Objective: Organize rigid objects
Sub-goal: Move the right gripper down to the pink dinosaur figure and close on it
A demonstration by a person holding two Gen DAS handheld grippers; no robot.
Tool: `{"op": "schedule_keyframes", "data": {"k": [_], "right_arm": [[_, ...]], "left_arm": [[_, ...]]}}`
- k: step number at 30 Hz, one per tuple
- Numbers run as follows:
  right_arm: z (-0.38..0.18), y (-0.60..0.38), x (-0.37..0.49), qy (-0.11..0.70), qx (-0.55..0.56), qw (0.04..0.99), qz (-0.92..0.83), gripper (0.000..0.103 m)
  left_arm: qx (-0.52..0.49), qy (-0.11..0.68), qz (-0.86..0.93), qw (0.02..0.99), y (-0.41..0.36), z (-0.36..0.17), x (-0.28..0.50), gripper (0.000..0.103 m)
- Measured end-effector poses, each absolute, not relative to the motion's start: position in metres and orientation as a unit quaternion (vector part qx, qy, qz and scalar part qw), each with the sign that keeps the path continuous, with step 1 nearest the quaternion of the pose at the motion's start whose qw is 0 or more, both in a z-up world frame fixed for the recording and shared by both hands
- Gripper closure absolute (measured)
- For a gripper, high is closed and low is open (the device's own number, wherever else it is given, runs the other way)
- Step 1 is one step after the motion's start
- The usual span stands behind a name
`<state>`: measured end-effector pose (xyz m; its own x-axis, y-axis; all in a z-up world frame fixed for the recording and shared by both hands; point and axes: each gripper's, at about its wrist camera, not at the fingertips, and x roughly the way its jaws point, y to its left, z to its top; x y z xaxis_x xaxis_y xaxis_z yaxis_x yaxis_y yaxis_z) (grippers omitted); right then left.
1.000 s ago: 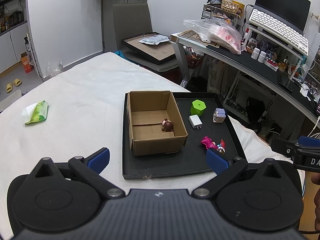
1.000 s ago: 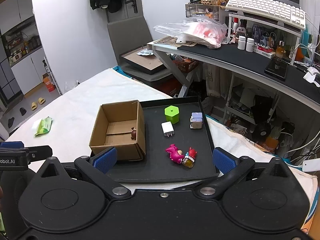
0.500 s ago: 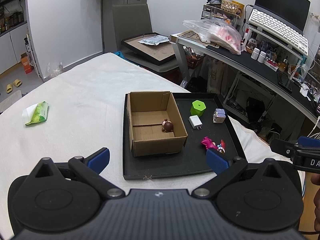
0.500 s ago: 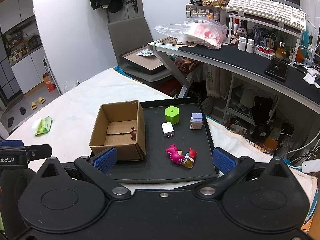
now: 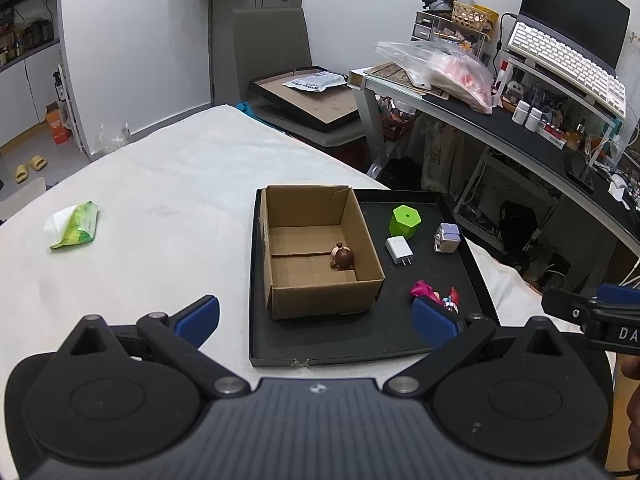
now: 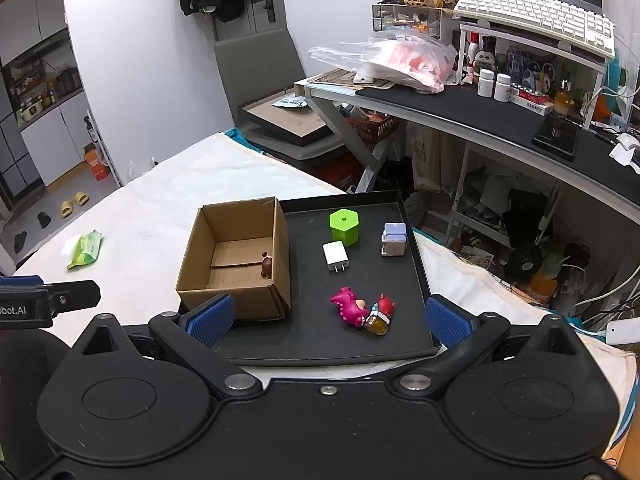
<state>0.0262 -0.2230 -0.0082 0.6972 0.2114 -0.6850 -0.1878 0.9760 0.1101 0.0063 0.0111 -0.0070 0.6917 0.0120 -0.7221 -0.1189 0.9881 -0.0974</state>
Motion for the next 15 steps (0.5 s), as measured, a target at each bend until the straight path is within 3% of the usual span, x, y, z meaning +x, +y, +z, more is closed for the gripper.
{"op": "schedule_keyframes", "data": {"k": [15], "right_arm": [[-0.038,-0.213,0.057,0.399,0.028,0.912,0.087,0.0]], "left_arm": [[-0.088,0.412,0.033,0.906,0.031,-0.042,0.038,0.001]]}}
